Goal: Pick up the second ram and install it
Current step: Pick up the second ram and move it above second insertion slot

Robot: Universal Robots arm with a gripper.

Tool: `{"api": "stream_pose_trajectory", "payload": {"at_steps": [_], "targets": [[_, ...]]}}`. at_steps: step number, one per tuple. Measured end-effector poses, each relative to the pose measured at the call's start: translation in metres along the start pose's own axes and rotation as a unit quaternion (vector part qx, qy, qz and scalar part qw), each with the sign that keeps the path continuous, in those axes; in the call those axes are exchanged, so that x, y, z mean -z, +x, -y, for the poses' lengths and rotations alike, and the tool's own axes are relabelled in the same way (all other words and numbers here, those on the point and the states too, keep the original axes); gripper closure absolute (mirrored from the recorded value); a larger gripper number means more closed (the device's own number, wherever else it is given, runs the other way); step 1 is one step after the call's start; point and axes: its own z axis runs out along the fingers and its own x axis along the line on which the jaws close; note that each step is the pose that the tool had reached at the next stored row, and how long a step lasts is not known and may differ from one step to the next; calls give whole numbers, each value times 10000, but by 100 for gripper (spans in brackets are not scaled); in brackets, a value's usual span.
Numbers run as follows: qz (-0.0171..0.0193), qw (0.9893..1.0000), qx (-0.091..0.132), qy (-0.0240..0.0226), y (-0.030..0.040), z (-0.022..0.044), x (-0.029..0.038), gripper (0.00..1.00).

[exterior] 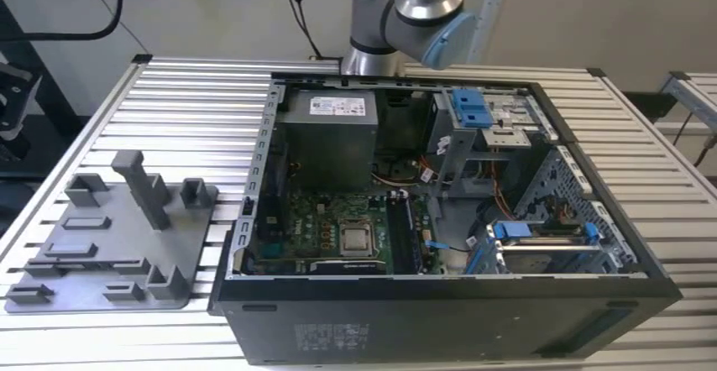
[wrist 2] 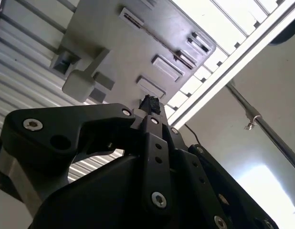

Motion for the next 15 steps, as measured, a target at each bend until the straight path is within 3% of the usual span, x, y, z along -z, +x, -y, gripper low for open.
{"api": "stream_pose_trajectory", "payload": {"at_steps": [15], "targets": [[-5,10000,67,3,0,0,0,89]]}}
